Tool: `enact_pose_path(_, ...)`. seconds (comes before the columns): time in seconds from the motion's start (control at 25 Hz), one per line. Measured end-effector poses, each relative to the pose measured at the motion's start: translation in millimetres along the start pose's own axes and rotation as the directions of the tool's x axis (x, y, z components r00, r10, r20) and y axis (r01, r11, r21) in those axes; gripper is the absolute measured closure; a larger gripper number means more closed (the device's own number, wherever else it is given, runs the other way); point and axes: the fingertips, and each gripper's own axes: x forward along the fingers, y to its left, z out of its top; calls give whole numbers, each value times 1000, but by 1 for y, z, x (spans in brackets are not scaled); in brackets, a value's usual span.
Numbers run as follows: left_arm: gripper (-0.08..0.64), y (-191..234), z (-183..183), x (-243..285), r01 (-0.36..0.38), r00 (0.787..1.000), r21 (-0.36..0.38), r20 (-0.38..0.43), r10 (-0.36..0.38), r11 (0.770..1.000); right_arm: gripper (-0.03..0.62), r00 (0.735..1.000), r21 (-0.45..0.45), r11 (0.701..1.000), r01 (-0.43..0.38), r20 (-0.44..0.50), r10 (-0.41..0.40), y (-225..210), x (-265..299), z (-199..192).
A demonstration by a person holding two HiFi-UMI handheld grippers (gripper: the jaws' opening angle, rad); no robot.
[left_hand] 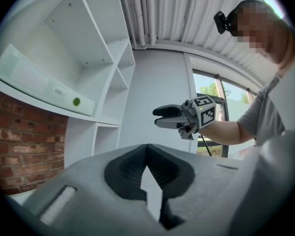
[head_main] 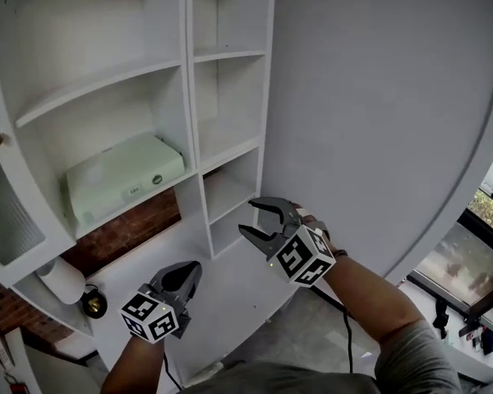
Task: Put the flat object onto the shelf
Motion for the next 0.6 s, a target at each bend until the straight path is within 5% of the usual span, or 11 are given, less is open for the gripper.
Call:
enact_pose_path(0.28,558,-78,-18,84,226,973,-1,-45,-226,974,467,982,168,970,176,-94,-162,-6,-112,-83)
enact_pose_path(0.6,558,-193,-42,164,481,874,-1,-85,-479,877,531,906,340,849,404,-278,-319,5,-257,-175)
